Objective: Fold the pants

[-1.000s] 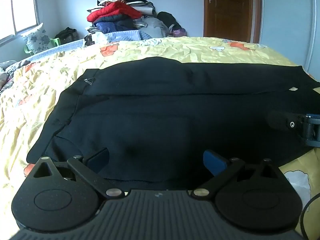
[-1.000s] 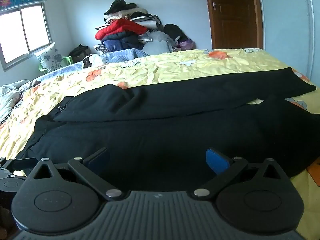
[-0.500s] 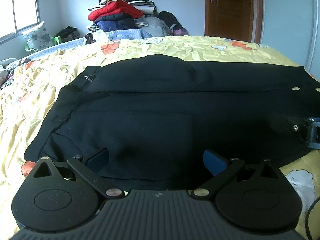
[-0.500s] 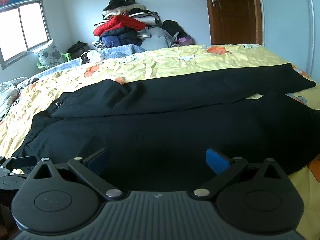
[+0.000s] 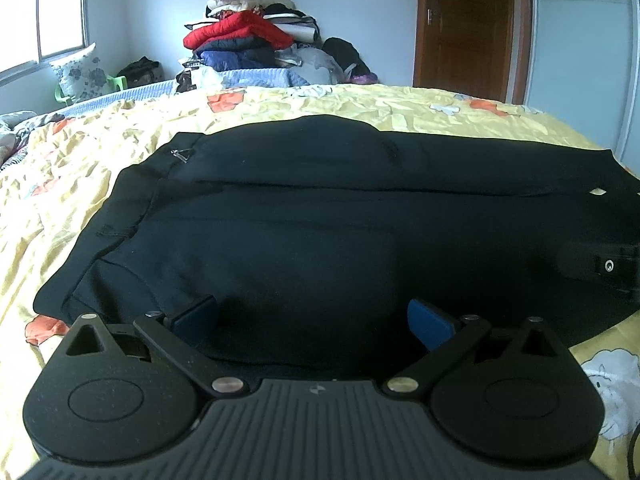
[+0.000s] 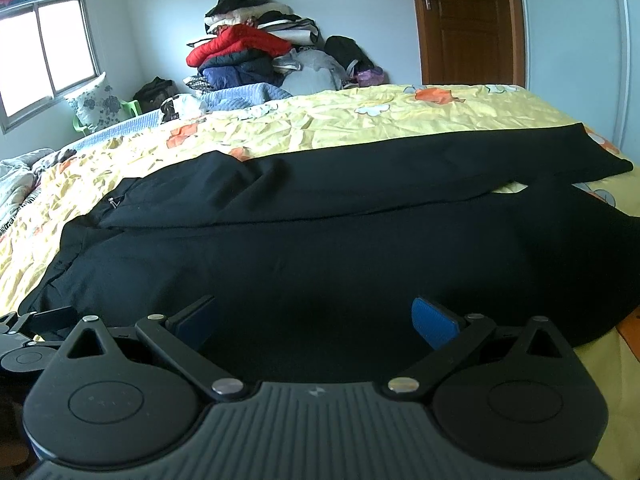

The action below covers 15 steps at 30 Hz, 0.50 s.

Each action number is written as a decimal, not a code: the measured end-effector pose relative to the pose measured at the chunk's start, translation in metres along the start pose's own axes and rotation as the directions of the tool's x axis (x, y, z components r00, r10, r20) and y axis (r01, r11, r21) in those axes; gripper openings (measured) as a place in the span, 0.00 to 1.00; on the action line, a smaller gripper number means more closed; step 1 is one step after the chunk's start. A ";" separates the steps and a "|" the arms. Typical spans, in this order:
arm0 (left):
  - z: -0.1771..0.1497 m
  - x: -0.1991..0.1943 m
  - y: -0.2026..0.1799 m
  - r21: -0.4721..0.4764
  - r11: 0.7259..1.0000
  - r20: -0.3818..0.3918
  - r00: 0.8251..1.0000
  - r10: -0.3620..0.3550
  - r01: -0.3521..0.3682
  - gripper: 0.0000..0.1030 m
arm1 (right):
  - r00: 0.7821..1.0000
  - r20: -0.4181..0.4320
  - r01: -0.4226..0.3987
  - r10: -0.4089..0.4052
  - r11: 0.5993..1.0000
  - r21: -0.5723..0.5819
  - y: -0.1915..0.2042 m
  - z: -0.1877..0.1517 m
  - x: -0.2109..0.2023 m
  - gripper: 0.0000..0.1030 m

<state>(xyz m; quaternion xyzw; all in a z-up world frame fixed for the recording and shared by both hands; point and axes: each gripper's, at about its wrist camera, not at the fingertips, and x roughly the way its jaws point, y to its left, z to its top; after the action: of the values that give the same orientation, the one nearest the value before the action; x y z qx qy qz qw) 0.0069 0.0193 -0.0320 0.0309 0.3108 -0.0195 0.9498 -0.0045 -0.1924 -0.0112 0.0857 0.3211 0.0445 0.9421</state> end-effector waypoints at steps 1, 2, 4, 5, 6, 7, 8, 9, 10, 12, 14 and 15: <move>-0.001 0.000 0.000 0.001 1.000 0.003 1.000 0.000 0.000 1.00 | 1.000 -0.002 0.001 -0.001 1.000 0.000 0.000 0.000 0.000 1.00; -0.002 0.000 0.000 0.002 1.000 0.005 1.000 -0.001 0.001 1.00 | 1.000 -0.003 0.001 -0.001 1.000 0.000 0.000 -0.001 0.001 1.00; -0.002 0.000 0.000 0.003 1.000 0.003 1.000 -0.001 0.001 1.00 | 1.000 -0.005 0.001 -0.001 1.000 -0.001 0.000 -0.001 0.001 1.00; -0.002 0.000 -0.001 0.003 1.000 0.003 1.000 -0.002 0.002 1.00 | 1.000 -0.005 0.002 -0.002 1.000 -0.001 0.000 -0.001 0.001 1.00; -0.002 0.000 -0.001 0.002 1.000 0.001 1.000 -0.003 0.003 1.00 | 1.000 -0.005 0.001 -0.001 1.000 -0.002 0.000 -0.001 0.001 1.00; -0.002 0.000 -0.001 0.000 1.000 -0.001 1.000 -0.005 0.005 1.00 | 1.000 -0.005 0.001 -0.001 1.000 -0.002 0.000 -0.001 0.001 1.00; -0.002 0.001 -0.001 -0.001 1.000 -0.003 1.000 -0.006 0.006 1.00 | 1.000 -0.005 0.001 -0.001 1.000 -0.002 0.000 -0.001 0.001 1.00; -0.002 0.001 -0.001 -0.002 1.000 -0.006 1.000 -0.007 0.007 1.00 | 1.000 -0.005 0.001 -0.001 1.000 -0.001 0.000 -0.001 0.001 1.00; -0.002 0.001 -0.001 -0.003 1.000 -0.009 1.000 -0.007 0.007 1.00 | 1.000 -0.006 0.001 -0.001 1.000 -0.001 0.000 -0.001 0.001 1.00; 0.000 0.005 0.000 -0.003 1.000 -0.013 1.000 -0.006 0.006 1.00 | 1.000 -0.008 0.001 -0.001 1.000 -0.001 0.000 -0.001 0.001 1.00; 0.000 0.006 0.001 -0.004 1.000 -0.016 1.000 -0.008 0.008 1.00 | 1.000 -0.009 0.001 -0.001 1.000 -0.001 0.000 -0.001 0.002 1.00; 0.000 0.007 0.002 -0.008 1.000 -0.016 1.000 -0.010 0.010 1.00 | 1.000 -0.009 0.000 0.000 1.000 -0.002 0.000 -0.001 0.002 1.00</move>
<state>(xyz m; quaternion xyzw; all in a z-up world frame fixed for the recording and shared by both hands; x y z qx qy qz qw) 0.0121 0.0208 -0.0360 0.0258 0.3189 -0.0228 0.9472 -0.0034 -0.1918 -0.0126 0.0847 0.3253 0.0451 0.9407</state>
